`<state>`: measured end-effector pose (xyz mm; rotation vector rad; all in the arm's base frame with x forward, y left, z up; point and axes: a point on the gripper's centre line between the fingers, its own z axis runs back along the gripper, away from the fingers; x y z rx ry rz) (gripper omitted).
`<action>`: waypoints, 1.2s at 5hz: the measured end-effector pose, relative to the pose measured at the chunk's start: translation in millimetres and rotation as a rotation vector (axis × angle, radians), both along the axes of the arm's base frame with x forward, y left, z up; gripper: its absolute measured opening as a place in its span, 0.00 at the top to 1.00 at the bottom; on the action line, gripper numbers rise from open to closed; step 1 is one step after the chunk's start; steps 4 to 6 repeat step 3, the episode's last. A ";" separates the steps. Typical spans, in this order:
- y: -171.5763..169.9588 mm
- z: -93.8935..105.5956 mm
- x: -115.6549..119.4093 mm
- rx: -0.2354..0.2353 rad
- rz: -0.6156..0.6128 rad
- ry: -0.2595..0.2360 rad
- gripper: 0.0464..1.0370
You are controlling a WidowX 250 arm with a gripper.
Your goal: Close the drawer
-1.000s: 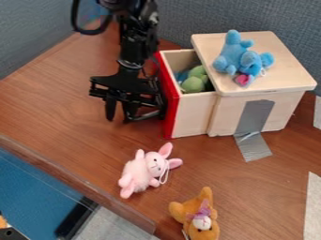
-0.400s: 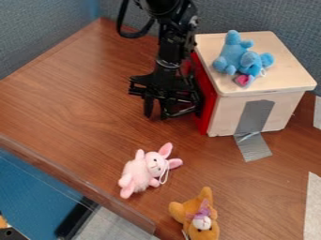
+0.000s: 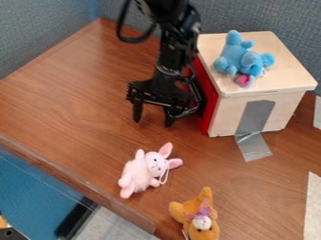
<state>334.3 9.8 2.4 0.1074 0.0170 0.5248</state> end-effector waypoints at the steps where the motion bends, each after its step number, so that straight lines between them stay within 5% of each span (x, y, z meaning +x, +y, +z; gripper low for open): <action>1: -0.8 42.6 -2.3 -0.035 -0.032 -0.098 0.03; 3: -0.2 90.8 -17.3 -0.024 -0.155 -0.175 0.04; 6: -0.2 90.8 -17.3 -0.024 -0.155 -0.175 0.04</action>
